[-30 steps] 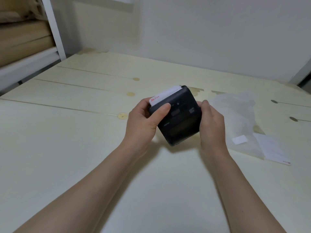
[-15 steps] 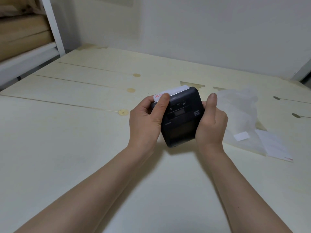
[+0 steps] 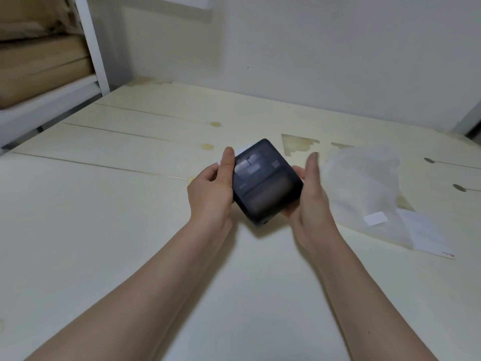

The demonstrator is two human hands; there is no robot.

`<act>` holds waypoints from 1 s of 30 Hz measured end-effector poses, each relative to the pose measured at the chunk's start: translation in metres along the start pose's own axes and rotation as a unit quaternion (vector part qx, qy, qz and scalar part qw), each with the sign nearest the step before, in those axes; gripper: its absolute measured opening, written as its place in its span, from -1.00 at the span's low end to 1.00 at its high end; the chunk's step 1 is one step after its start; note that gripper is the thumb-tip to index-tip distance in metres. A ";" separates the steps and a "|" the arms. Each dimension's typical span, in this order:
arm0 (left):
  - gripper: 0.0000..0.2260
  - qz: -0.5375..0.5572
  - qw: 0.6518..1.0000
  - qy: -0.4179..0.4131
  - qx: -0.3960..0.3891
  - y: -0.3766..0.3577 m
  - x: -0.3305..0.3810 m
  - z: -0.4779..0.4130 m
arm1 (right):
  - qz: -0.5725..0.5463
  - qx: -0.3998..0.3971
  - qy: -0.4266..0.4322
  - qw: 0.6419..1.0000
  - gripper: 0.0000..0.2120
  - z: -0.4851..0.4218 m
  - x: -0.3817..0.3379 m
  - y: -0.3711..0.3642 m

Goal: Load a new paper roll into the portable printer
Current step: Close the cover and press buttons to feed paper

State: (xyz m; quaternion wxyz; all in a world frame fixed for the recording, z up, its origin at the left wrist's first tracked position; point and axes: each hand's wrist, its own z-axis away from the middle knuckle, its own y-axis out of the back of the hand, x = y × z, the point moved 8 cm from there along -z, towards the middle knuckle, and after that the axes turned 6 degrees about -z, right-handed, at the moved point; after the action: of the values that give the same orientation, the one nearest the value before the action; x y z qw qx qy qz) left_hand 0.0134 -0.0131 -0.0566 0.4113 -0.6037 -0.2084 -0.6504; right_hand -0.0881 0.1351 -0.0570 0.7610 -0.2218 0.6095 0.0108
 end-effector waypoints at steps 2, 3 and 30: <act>-0.58 0.035 0.998 0.038 0.029 0.006 -0.007 -0.003 | -0.023 -0.057 -0.032 0.998 -0.20 0.001 0.015 -0.010; -0.59 0.055 0.996 0.053 0.035 0.007 -0.009 -0.003 | -0.038 -0.086 -0.043 0.995 -0.21 0.002 0.020 -0.015; -0.86 -0.037 0.958 0.098 -0.267 -0.029 -0.012 -0.011 | -0.189 -0.039 -0.008 0.981 -0.51 -0.002 0.000 0.004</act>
State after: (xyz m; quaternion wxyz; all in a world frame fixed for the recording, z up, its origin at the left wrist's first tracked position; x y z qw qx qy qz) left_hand -0.0172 -0.0017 -0.0636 0.2293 -0.6166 -0.0085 -0.7531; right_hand -0.0911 0.1382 -0.0588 0.7451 -0.3623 0.5495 -0.1076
